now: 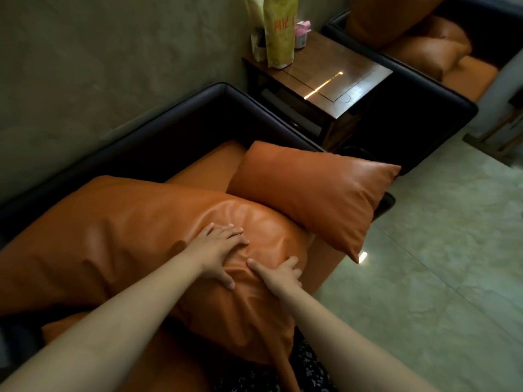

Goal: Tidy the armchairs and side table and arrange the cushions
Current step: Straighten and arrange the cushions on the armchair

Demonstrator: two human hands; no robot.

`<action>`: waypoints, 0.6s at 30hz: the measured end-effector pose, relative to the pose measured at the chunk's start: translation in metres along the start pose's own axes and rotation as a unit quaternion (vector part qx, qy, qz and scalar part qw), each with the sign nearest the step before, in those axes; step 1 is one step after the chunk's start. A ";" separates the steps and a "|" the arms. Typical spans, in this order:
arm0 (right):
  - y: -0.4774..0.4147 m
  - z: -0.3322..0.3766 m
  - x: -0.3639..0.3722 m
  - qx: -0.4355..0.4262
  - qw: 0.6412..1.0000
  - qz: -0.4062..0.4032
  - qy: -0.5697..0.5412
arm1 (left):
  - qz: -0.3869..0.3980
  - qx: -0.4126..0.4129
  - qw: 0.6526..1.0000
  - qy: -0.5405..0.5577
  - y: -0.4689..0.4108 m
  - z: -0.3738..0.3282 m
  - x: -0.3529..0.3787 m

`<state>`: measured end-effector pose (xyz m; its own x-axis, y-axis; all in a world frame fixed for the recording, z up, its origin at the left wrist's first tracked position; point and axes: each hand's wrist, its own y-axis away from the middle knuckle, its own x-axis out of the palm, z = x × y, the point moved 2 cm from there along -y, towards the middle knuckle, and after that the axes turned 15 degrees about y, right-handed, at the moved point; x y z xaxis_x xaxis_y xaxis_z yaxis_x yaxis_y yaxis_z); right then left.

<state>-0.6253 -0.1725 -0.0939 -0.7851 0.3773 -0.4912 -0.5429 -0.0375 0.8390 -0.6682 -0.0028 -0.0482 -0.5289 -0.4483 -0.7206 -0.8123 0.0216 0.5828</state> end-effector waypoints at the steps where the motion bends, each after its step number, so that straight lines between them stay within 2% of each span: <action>1: -0.001 -0.001 -0.002 0.002 1.000 0.001 0.002 | 0.000 -0.002 1.000 0.002 -0.002 -0.001 0.001; 5: -0.005 -0.007 -0.004 0.004 1.000 0.011 -0.002 | 0.010 -0.015 1.000 0.022 -0.004 -0.006 0.004; 10: -0.016 -0.015 -0.018 0.003 0.999 0.007 -0.048 | -0.045 -0.040 0.997 0.051 -0.019 -0.030 0.007; 15: -0.036 -0.020 -0.038 0.016 0.987 0.017 -0.159 | -0.053 -0.021 0.997 0.052 -0.054 -0.047 0.013; 18: -0.049 -0.025 -0.043 0.045 0.978 0.054 -0.195 | -0.056 -0.018 0.996 0.063 -0.074 -0.053 0.007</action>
<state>-0.5724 -0.2096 -0.1195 -0.6533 0.7003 -0.2877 -0.4215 -0.0208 0.9066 -0.5987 -0.0552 -0.0766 -0.3980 -0.5555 -0.7301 -0.8540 -0.0662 0.5160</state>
